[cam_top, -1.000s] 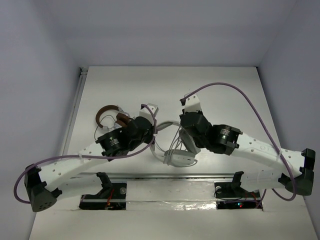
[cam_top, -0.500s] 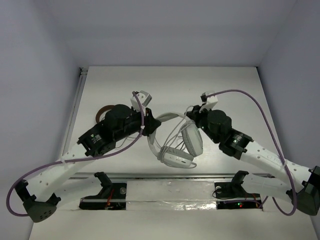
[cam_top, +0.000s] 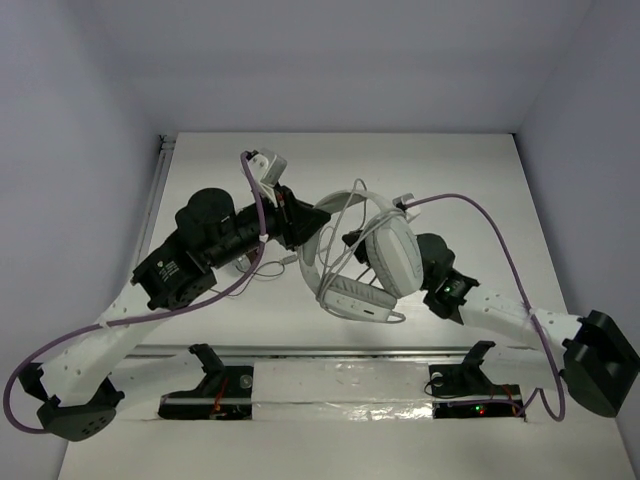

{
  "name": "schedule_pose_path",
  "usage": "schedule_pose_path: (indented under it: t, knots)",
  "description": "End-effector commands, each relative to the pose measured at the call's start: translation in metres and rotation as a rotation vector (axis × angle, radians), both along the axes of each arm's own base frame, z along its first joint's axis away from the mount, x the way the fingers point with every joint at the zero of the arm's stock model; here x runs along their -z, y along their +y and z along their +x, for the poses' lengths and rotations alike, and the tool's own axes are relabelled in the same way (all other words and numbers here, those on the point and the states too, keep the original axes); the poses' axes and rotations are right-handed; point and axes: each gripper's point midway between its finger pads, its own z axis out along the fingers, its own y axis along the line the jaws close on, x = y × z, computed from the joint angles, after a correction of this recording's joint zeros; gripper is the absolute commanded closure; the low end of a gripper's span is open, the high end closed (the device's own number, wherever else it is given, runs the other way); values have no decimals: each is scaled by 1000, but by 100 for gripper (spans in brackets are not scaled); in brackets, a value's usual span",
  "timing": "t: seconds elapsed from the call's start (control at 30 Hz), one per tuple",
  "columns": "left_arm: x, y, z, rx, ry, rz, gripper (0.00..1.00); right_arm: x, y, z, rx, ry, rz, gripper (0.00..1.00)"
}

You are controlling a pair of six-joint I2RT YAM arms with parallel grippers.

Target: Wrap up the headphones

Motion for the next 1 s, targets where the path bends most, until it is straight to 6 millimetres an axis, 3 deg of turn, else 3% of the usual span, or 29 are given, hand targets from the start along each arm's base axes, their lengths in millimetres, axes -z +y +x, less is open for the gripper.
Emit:
schedule_pose_path:
  t: [0.0, 0.13, 0.3, 0.47, 0.53, 0.6, 0.63, 0.73, 0.8, 0.83, 0.87, 0.93, 0.97]
  knots:
    - [-86, 5, -7, 4, -108, -229, 100, -6, 7, 4, -17, -46, 73, 65]
    - [-99, -2, -5, 24, -111, -244, 100, 19, 1, 19, 32, -19, 74, 56]
    - [-113, -6, -3, 26, -119, -278, 100, 24, 9, 29, 40, -15, 72, 54]
    - [-127, -3, 4, -13, -113, -312, 100, 28, 1, 39, 116, -9, 96, 62]
    - [-136, 0, 5, -34, -111, -336, 100, 30, -3, 40, 138, -9, 107, 77]
    - [-140, 5, 14, -89, -107, -354, 100, 26, -6, 38, 143, -13, 144, 82]
    - [-142, 8, 20, -127, -99, -366, 100, 29, -6, 36, 135, -6, 145, 91]
    - [-139, 9, 37, -203, -90, -380, 100, 36, -6, 31, 123, 43, 136, 100]
    - [-135, 15, 58, -317, -86, -398, 100, 44, -7, 25, 119, 100, 136, 100]
    - [-133, 27, 74, -417, -82, -415, 100, 36, -7, 18, 106, 103, 161, 100]
    - [-139, 30, 80, -450, -96, -463, 100, 42, -7, 11, 97, 131, 168, 100]
    - [-127, 41, 99, -552, -84, -484, 100, 43, -6, -4, 69, 155, 161, 100]
    - [-121, 37, 107, -574, -74, -490, 100, 44, -5, -9, 60, 168, 151, 100]
